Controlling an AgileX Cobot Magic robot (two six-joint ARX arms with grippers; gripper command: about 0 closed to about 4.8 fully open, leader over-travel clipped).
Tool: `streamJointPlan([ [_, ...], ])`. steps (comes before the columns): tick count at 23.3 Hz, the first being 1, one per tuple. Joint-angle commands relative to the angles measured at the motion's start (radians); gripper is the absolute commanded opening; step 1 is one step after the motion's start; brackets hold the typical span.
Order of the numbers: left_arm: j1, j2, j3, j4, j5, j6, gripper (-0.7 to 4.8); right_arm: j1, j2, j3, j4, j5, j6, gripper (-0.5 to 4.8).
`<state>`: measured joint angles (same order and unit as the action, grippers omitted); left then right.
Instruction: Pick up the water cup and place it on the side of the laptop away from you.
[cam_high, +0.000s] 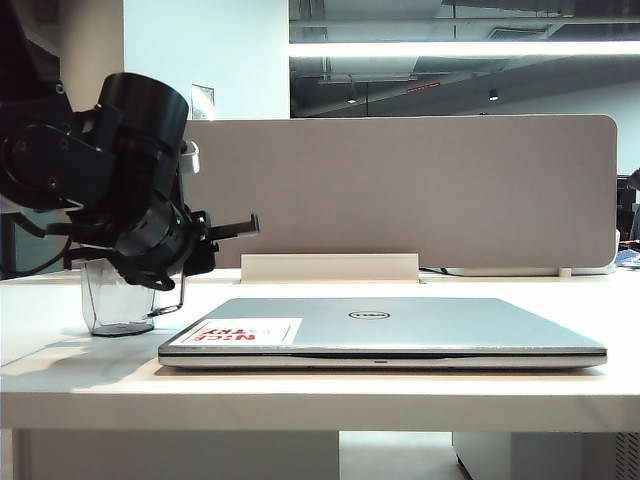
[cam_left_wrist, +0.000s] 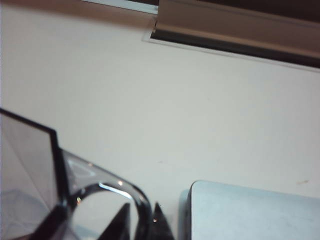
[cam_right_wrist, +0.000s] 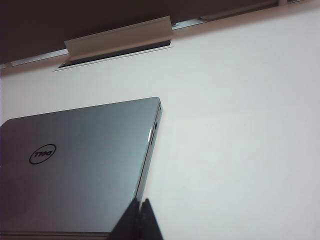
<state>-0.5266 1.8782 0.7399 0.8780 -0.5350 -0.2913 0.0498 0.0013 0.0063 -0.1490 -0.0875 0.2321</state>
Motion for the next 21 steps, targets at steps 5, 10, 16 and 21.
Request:
streamJointPlan([
  [5,0.000,0.000,0.003,0.015,-0.004,0.067,-0.06,-0.001,-0.002,-0.006,0.010,-0.005,0.003,-0.08],
  [10,-0.002,-0.002,0.005,0.031,0.013,0.148,-0.06,-0.001,-0.002,-0.006,0.010,-0.005,0.004,-0.08],
  [16,-0.021,-0.039,0.154,-0.174,0.098,0.208,-0.06,-0.001,-0.002,-0.006,0.011,-0.005,0.004,-0.08],
  [21,-0.045,-0.040,0.343,-0.326,0.153,0.203,-0.06,-0.001,-0.002,-0.006,0.011,-0.004,0.003,-0.08],
])
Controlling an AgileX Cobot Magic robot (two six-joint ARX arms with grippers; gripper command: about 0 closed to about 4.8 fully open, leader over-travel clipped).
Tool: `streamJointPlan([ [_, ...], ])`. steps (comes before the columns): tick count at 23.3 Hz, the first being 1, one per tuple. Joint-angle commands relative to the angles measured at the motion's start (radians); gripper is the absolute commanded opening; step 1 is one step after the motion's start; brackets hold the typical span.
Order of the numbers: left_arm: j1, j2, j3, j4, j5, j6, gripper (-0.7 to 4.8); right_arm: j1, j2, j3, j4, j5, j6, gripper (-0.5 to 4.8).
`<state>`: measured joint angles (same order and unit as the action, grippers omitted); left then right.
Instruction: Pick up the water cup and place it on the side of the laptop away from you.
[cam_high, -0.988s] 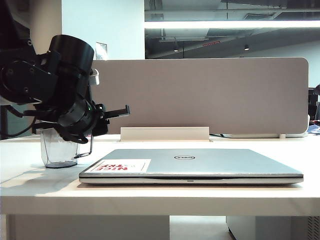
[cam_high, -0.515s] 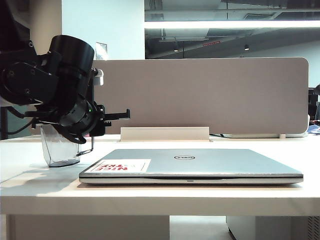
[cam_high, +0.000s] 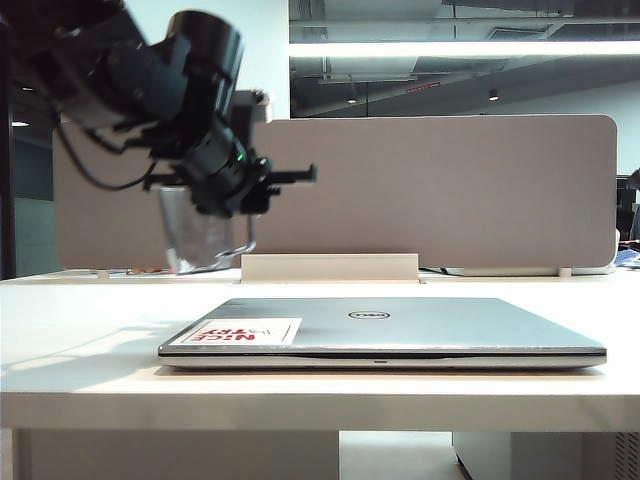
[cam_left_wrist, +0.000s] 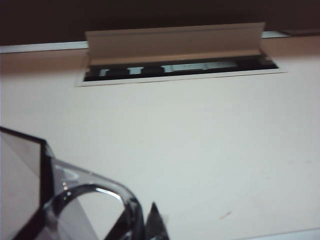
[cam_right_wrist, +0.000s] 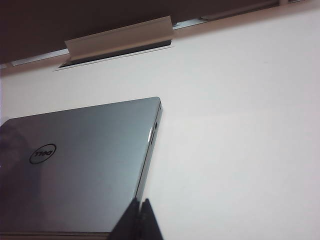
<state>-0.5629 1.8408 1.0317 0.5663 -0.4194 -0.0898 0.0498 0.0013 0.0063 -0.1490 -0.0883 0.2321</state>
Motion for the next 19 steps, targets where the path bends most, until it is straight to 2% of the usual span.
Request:
streamJointPlan([
  [1,-0.010,0.000,0.085,-0.011,0.071,0.000,-0.06,-0.001,-0.002,-0.006,0.011,-0.003,0.003,-0.08],
  [6,-0.020,0.041,0.194,-0.017,0.109,-0.006,-0.06,-0.001,-0.002,-0.006,0.011,-0.003,0.003,-0.08],
  [12,-0.043,0.166,0.413,-0.145,0.125,-0.085,-0.06,-0.001,-0.002,-0.006,0.011,0.000,0.003,-0.08],
  [16,-0.059,0.279,0.547,-0.162,0.155,-0.094,-0.06,-0.001,-0.002,-0.006,0.010,0.004,0.003,-0.08],
  [19,-0.084,0.373,0.665,-0.239,0.158,-0.094,-0.06,-0.001,-0.002,-0.006,0.011,0.004,0.003,-0.08],
])
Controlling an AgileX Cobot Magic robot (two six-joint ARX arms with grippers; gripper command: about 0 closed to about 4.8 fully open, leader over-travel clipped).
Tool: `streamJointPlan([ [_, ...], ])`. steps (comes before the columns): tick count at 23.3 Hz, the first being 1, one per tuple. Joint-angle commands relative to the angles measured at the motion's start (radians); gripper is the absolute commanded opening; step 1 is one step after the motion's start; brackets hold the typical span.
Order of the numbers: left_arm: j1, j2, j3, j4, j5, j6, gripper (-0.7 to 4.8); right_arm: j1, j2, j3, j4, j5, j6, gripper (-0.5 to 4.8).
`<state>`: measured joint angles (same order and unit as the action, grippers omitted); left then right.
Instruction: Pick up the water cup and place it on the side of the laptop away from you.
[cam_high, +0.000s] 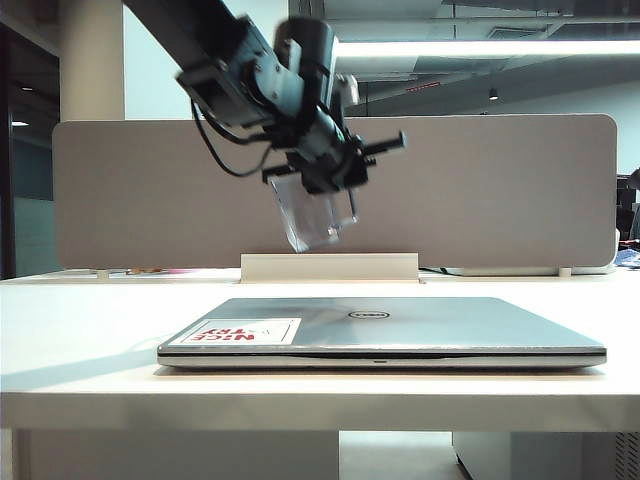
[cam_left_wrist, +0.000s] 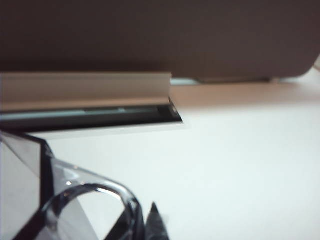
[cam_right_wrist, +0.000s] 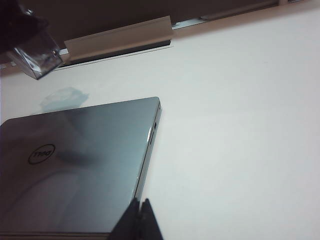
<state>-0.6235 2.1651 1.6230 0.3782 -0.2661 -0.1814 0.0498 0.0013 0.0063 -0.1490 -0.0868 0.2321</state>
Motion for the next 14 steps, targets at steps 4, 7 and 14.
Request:
streamJointPlan([
  [4,-0.057,0.121,0.141,-0.046,-0.032,-0.022,-0.06,-0.001,-0.002,-0.006,0.011,0.002,0.003,-0.08],
  [7,-0.075,0.151,0.166,-0.047,-0.146,-0.037,-0.06,-0.001,-0.002,-0.006,0.010,0.000,0.004,-0.08],
  [14,-0.073,0.175,0.179,-0.041,-0.227,-0.130,-0.06,-0.001,-0.002,-0.006,0.010,-0.002,0.004,-0.08],
])
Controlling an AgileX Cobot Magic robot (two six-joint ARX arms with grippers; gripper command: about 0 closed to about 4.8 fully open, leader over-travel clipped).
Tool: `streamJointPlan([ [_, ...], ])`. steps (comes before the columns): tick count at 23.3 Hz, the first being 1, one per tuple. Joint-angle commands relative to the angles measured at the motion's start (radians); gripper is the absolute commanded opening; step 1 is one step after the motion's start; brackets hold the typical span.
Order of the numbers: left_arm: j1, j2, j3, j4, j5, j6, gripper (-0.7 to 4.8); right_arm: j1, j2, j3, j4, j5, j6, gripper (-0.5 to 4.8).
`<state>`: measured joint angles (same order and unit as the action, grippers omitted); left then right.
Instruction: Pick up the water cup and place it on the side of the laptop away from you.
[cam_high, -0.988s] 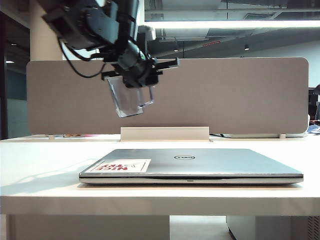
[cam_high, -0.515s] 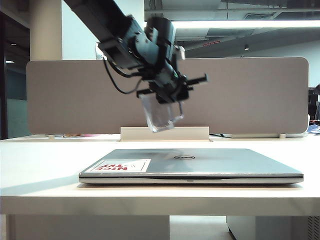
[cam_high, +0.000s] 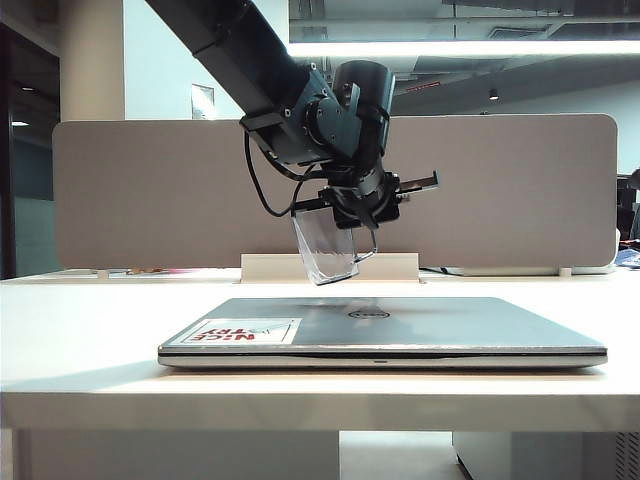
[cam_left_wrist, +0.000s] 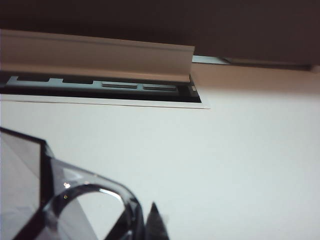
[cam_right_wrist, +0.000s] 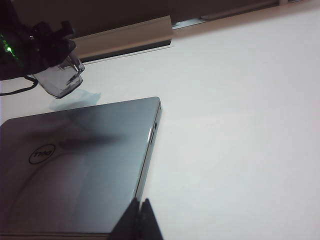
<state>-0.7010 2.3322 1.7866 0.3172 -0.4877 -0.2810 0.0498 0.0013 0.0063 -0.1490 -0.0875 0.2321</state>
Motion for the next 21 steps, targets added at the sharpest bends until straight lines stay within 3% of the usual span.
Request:
streamJointPlan([
  [1,0.010,0.012,0.016,0.021,0.004,-0.031,-0.06,-0.001,-0.002,-0.006,0.010,-0.002,0.004,-0.08],
  [8,0.021,0.038,0.053,0.016,0.027,-0.030,-0.06,-0.001,-0.002,-0.006,0.010,-0.005,0.004,-0.08],
  [11,0.035,0.080,0.137,-0.028,0.093,-0.030,-0.06,-0.001,-0.002,-0.006,0.010,-0.006,0.004,-0.08],
  [15,0.035,0.122,0.217,-0.102,0.097,-0.022,-0.06,-0.001,-0.002,-0.006,0.010,-0.012,0.004,-0.08],
  [21,0.035,0.137,0.227,-0.129,0.087,-0.014,-0.06,-0.001,-0.002,-0.006,0.010,-0.012,0.004,-0.08],
])
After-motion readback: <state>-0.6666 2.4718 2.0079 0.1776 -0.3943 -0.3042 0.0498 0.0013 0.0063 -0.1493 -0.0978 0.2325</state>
